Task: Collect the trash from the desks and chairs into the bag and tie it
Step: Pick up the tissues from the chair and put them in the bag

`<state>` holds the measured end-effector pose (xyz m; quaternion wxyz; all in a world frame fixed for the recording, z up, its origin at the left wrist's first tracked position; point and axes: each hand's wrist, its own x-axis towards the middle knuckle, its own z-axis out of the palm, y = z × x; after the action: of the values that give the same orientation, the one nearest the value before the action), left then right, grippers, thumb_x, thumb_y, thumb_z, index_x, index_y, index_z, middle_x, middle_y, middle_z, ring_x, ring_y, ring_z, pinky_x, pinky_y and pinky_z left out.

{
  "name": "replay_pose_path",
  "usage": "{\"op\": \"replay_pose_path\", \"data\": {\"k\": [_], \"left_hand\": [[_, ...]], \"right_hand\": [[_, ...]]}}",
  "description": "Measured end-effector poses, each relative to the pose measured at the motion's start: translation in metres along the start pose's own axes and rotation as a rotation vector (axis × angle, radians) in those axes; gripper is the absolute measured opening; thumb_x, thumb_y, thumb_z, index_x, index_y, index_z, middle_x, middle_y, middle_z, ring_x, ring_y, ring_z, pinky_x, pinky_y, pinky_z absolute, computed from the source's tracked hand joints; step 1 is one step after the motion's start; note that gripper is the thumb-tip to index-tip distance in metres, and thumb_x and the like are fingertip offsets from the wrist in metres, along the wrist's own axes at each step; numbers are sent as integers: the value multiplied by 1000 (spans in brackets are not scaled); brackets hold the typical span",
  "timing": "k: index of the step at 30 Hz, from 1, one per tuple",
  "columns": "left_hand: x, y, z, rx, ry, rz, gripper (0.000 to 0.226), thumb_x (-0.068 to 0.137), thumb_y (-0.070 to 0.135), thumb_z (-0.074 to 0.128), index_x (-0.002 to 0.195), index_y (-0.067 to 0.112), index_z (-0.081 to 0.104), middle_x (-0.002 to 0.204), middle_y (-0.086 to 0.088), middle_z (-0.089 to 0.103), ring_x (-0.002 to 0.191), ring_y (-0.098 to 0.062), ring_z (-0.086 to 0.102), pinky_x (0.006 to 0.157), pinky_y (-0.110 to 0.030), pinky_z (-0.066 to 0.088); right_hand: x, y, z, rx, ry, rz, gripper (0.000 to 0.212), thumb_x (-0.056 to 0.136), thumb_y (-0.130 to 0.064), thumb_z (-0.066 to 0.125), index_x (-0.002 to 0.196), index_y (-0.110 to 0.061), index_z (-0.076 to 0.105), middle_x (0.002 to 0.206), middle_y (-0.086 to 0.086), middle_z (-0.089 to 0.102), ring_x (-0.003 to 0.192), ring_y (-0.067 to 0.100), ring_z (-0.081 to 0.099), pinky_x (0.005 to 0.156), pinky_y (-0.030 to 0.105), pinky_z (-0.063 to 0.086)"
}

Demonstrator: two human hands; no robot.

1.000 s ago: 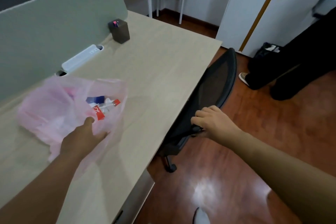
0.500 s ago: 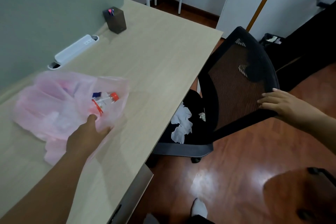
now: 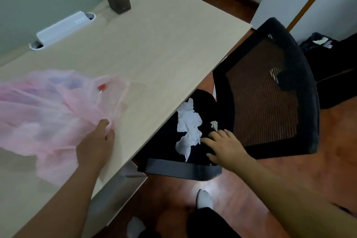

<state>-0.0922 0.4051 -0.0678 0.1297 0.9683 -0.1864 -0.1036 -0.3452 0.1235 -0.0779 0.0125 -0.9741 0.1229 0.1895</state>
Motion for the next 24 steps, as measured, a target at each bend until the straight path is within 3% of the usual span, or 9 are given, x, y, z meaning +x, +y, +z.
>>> {"op": "replay_pose_path", "data": {"k": [3, 6, 11, 16, 21, 24], "left_hand": [[4, 26, 12, 18, 114, -43, 18, 99, 43, 35, 104, 28, 44, 74, -5, 58, 69, -32, 59, 62, -40, 52], [17, 48, 19, 38, 124, -2, 22, 96, 45, 35, 102, 26, 46, 76, -4, 59, 69, -33, 59, 62, -40, 53], [45, 82, 27, -30, 172, 64, 30, 96, 32, 49, 122, 23, 61, 109, -12, 70, 96, -35, 64, 79, -41, 50], [75, 108, 38, 20, 235, 197, 31, 87, 25, 57, 115, 20, 70, 102, -16, 70, 96, -38, 62, 83, -42, 49], [101, 144, 51, 33, 186, 306, 36, 87, 23, 51, 119, 24, 67, 116, -13, 67, 108, -36, 55, 96, -42, 41], [114, 161, 55, 24, 185, 319, 37, 88, 23, 50, 122, 25, 65, 119, -13, 65, 112, -35, 53, 99, -42, 39]], "right_hand": [[11, 20, 37, -166, -219, 132, 63, 93, -47, 48, 150, -30, 28, 144, 10, 41, 137, 37, 31, 116, 52, 13], [18, 36, 53, -286, -285, 171, 59, 95, -49, 43, 147, -25, 32, 149, 11, 35, 141, 38, 22, 117, 55, 5], [58, 40, 75, 26, -198, 238, 55, 92, -49, 46, 140, -25, 41, 140, 7, 42, 131, 31, 35, 113, 47, 22], [85, 42, 113, 210, -336, 335, 62, 91, -54, 46, 146, -30, 29, 145, 3, 35, 132, 27, 32, 103, 40, 35], [97, 50, 142, 357, -370, 400, 63, 89, -54, 49, 145, -32, 29, 145, 2, 34, 130, 26, 32, 101, 39, 39], [110, 61, 155, 403, -362, 424, 74, 87, -57, 53, 150, -33, 21, 154, 3, 21, 136, 29, 26, 103, 40, 39]]}}
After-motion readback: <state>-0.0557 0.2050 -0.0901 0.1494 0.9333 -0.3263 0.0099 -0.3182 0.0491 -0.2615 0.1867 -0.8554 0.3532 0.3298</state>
